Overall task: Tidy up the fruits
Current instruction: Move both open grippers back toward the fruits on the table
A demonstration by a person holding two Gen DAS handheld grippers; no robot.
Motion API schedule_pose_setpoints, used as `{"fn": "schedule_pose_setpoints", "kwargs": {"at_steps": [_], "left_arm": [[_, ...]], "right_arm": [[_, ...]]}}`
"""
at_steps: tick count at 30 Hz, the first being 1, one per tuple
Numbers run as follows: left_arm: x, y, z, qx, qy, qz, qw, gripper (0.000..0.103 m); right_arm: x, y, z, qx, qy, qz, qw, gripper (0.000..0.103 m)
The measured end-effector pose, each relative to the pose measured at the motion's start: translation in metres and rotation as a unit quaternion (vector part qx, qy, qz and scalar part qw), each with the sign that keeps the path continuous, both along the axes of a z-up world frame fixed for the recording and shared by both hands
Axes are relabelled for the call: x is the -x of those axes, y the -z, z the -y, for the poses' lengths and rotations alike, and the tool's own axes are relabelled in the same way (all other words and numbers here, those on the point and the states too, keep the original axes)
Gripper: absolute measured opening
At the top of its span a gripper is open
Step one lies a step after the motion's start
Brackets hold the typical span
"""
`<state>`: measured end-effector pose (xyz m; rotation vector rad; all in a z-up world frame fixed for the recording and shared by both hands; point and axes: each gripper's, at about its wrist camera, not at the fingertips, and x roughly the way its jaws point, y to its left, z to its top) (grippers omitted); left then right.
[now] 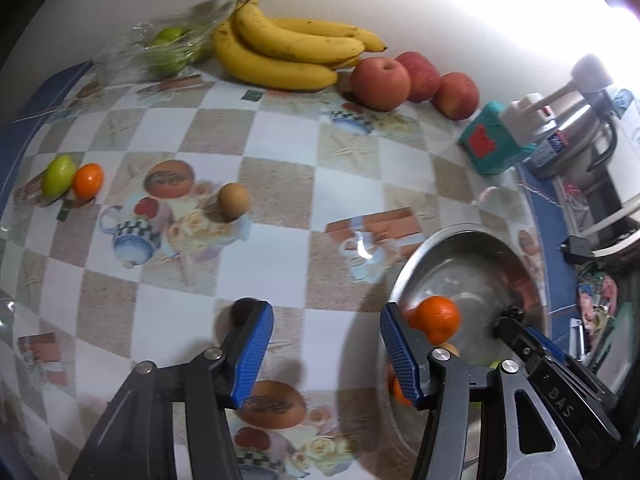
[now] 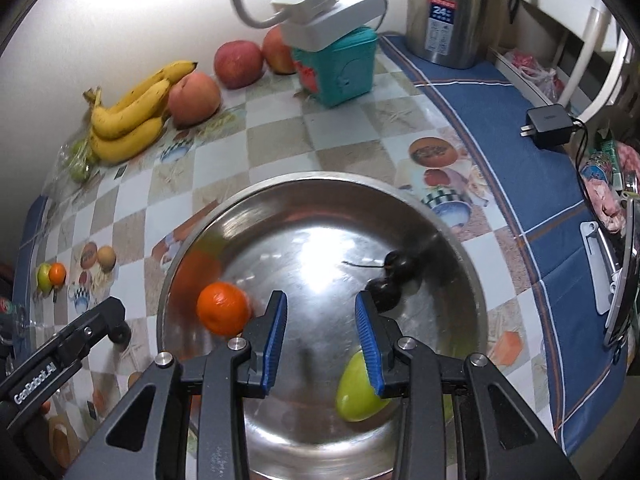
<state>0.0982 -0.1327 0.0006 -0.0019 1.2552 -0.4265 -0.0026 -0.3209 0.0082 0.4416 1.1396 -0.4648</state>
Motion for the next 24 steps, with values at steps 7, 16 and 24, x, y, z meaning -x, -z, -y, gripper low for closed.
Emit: {"fn": "schedule_pose_setpoints", "kwargs": {"at_steps": [7, 16, 24], "left_arm": [[-0.002, 0.003, -0.004, -0.01, -0.008, -0.007, 0.9999, 0.071], [-0.005, 0.009, -0.008, -0.039, -0.022, -0.003, 0.999, 0.103], [-0.008, 0.014, -0.015, -0.067, -0.033, 0.008, 0.9972, 0.103]], "right_arm": [[-0.003, 0.001, -0.009, 0.007, -0.013, -0.009, 1.0, 0.036], [-0.009, 0.002, -0.014, 0.017, -0.024, -0.017, 0.999, 0.075], [-0.01, 0.004, -0.017, 0.025, -0.034, -0.017, 0.999, 0.079]]}}
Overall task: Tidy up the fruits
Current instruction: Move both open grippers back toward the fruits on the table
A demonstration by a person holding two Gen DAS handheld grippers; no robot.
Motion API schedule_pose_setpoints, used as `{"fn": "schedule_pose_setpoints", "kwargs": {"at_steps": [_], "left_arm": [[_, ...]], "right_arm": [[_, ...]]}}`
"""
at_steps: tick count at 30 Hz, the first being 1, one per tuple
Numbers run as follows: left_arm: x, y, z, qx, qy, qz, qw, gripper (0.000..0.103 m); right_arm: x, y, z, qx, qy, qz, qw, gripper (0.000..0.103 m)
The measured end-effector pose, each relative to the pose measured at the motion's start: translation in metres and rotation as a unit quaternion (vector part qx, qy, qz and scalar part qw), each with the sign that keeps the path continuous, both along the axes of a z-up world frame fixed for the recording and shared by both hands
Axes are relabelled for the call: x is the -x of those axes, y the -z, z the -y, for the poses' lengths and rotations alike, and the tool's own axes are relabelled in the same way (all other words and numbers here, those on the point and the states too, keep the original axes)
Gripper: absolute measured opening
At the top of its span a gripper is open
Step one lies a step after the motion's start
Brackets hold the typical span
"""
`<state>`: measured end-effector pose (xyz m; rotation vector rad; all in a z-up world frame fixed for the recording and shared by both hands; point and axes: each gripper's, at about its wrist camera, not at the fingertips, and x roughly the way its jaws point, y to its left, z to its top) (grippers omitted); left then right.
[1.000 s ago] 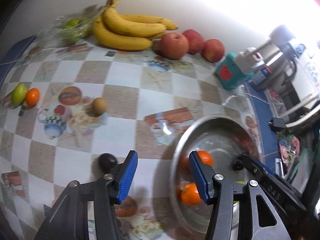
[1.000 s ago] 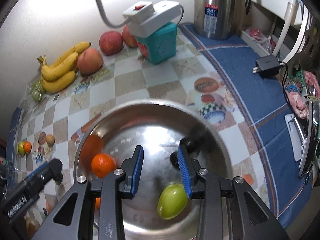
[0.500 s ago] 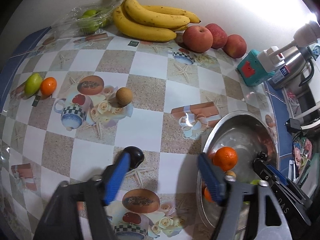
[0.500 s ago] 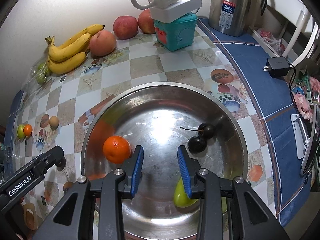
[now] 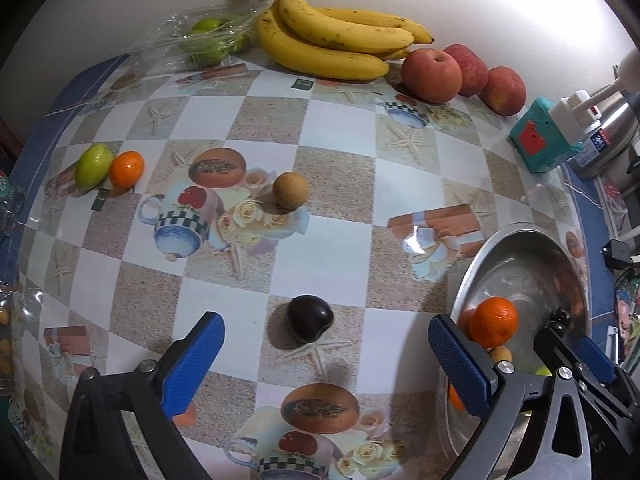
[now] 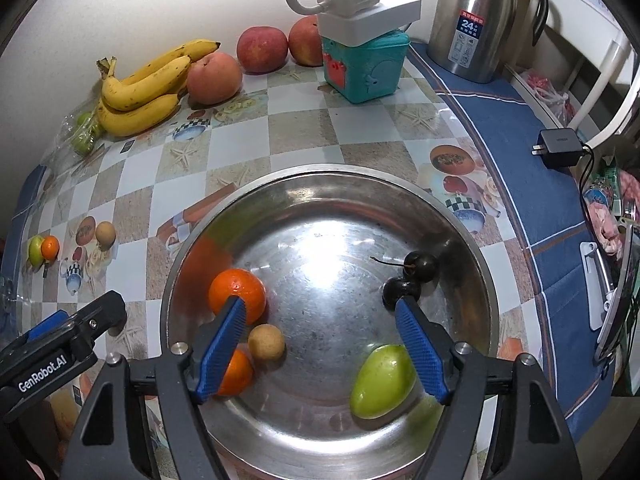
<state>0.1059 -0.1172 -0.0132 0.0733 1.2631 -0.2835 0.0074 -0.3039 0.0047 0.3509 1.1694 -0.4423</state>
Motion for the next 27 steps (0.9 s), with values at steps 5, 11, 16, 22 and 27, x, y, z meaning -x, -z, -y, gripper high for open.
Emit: {"fn": "schedule_pose_setpoints", "kwargs": {"at_steps": [5, 11, 16, 22, 27], "left_arm": [[-0.001, 0.001, -0.002, -0.012, 0.0, 0.003, 0.9999, 0.103], [-0.003, 0.0, -0.005, -0.02, 0.004, 0.009, 0.9998, 0.103], [-0.001, 0.0, -0.002, -0.024, 0.025, 0.008, 0.9994, 0.103], [-0.001, -0.003, -0.004, -0.021, 0.031, 0.013, 0.9992, 0.103], [-0.001, -0.009, -0.006, -0.035, 0.039, 0.031, 0.9982, 0.103]], "right_arm": [[0.0, 0.0, -0.004, 0.006, -0.007, 0.011, 1.0, 0.1], [-0.001, 0.0, -0.007, 0.011, -0.009, 0.013, 1.0, 0.101], [-0.001, -0.001, -0.009, 0.018, -0.007, 0.017, 1.0, 0.101], [-0.002, 0.001, -0.011, 0.018, -0.007, 0.014, 1.0, 0.101], [-0.002, 0.0, -0.014, 0.016, -0.004, 0.018, 1.0, 0.101]]}}
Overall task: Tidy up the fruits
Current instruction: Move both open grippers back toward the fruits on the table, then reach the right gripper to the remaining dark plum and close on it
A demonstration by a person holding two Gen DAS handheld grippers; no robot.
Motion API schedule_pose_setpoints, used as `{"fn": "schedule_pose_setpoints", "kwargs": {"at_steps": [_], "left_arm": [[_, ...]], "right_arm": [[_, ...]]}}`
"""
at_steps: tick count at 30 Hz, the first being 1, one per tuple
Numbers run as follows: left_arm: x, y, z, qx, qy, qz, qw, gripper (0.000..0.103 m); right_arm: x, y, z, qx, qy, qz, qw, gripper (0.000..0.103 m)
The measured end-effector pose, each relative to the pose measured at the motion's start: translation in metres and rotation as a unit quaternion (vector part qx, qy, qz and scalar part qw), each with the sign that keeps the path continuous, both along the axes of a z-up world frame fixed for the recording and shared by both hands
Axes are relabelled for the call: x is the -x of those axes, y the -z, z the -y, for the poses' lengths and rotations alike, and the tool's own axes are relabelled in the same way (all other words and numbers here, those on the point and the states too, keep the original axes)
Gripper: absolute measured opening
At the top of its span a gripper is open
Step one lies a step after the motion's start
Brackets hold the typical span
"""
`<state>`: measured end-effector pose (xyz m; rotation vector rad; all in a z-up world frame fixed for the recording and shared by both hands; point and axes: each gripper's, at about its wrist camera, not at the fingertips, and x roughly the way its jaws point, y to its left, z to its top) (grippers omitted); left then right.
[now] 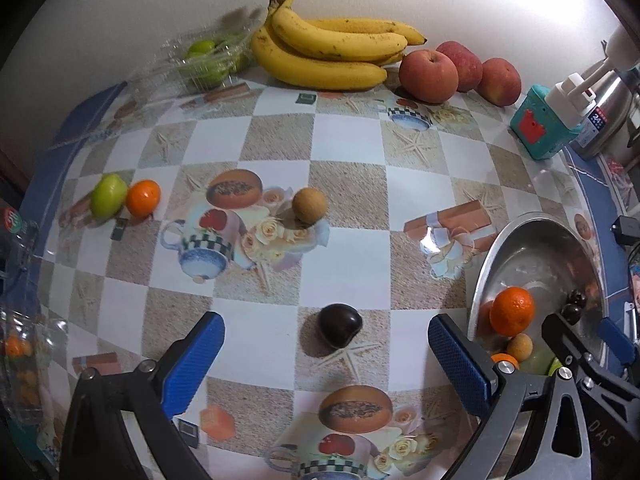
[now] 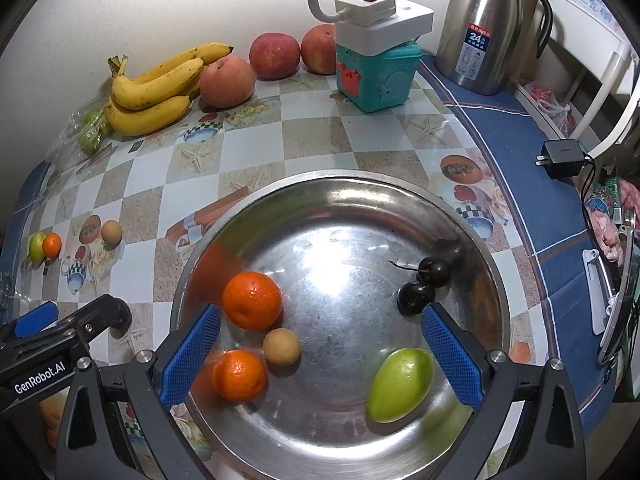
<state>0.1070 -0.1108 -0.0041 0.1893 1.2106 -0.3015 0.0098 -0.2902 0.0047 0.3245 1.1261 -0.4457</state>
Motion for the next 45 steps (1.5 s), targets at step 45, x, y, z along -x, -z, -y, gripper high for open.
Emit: {"fn": "schedule_pose_setpoints", "kwargs": {"at_steps": [45], "left_arm": [[-0.058, 0.024, -0.171, 0.037, -0.147, -0.046, 0.9873, 0.103]], "right_arm": [[-0.082, -0.016, -0.149, -0.022, -0.164, 0.047, 0.985, 0.1]]}}
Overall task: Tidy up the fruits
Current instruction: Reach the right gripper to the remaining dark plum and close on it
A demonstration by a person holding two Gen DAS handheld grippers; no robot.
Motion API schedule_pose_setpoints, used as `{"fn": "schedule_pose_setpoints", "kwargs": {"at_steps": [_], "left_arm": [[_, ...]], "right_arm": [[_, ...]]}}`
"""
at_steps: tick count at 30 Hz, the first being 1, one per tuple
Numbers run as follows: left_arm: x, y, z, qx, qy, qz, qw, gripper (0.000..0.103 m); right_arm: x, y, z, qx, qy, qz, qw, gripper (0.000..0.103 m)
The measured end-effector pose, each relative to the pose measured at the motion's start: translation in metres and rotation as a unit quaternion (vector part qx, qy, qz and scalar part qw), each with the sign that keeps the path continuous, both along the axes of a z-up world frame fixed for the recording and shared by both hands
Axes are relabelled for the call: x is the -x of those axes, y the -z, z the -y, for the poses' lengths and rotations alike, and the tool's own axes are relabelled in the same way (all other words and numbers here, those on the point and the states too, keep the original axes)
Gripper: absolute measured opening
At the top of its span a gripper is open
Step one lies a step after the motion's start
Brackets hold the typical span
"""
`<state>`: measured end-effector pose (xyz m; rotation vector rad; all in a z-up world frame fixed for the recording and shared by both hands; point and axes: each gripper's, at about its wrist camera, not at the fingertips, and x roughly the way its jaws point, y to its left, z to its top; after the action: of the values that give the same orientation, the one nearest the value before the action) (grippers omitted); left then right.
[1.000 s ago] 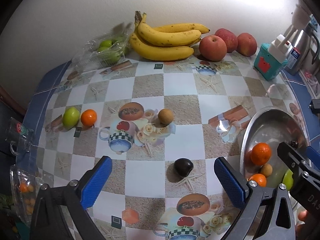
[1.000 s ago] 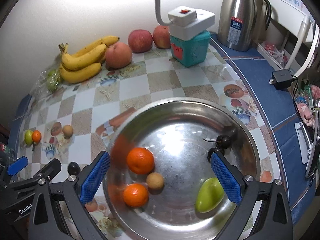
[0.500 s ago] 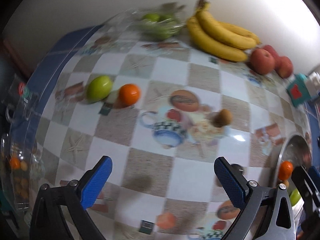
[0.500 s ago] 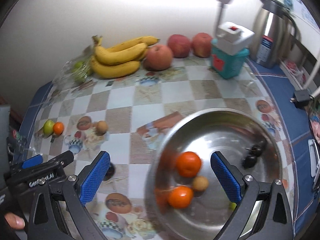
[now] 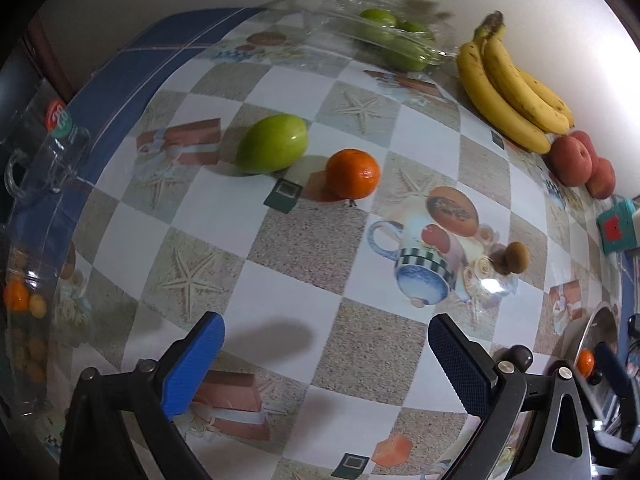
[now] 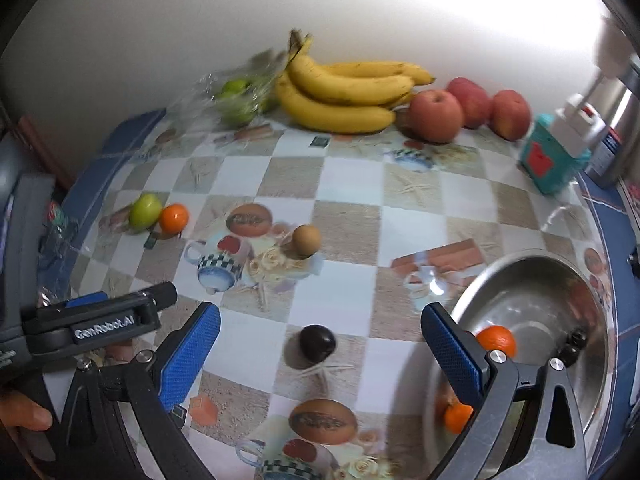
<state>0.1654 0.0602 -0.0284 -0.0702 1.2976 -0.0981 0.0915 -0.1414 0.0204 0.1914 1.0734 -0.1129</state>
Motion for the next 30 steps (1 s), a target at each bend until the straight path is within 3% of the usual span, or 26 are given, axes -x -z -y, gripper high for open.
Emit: {"fn": "schedule_pose_setpoints", "kwargs": {"at_steps": [11, 15, 19, 27, 30], "left_arm": [[-0.005, 0.01, 0.005, 0.01, 0.007, -0.016, 0.9998, 0.103], [-0.005, 0.015, 0.014, 0.006, 0.016, -0.022, 0.9996, 0.103], [-0.005, 0.021, 0.021, 0.005, 0.019, -0.03, 0.9994, 0.103], [-0.006, 0.029, 0.039, 0.004, 0.028, -0.037, 0.9989, 0.103], [-0.006, 0.032, 0.047, 0.003, 0.03, -0.039, 0.9988, 0.103]], "right_arm": [[-0.016, 0.043, -0.009, 0.017, -0.01, -0.062, 0.998, 0.099], [-0.018, 0.05, -0.009, 0.03, -0.008, -0.073, 0.997, 0.09], [-0.018, 0.059, -0.008, 0.035, -0.007, -0.088, 0.996, 0.068], [-0.017, 0.064, -0.006, 0.029, -0.005, -0.096, 0.995, 0.057], [-0.016, 0.065, -0.006, 0.028, -0.007, -0.096, 0.995, 0.046]]}}
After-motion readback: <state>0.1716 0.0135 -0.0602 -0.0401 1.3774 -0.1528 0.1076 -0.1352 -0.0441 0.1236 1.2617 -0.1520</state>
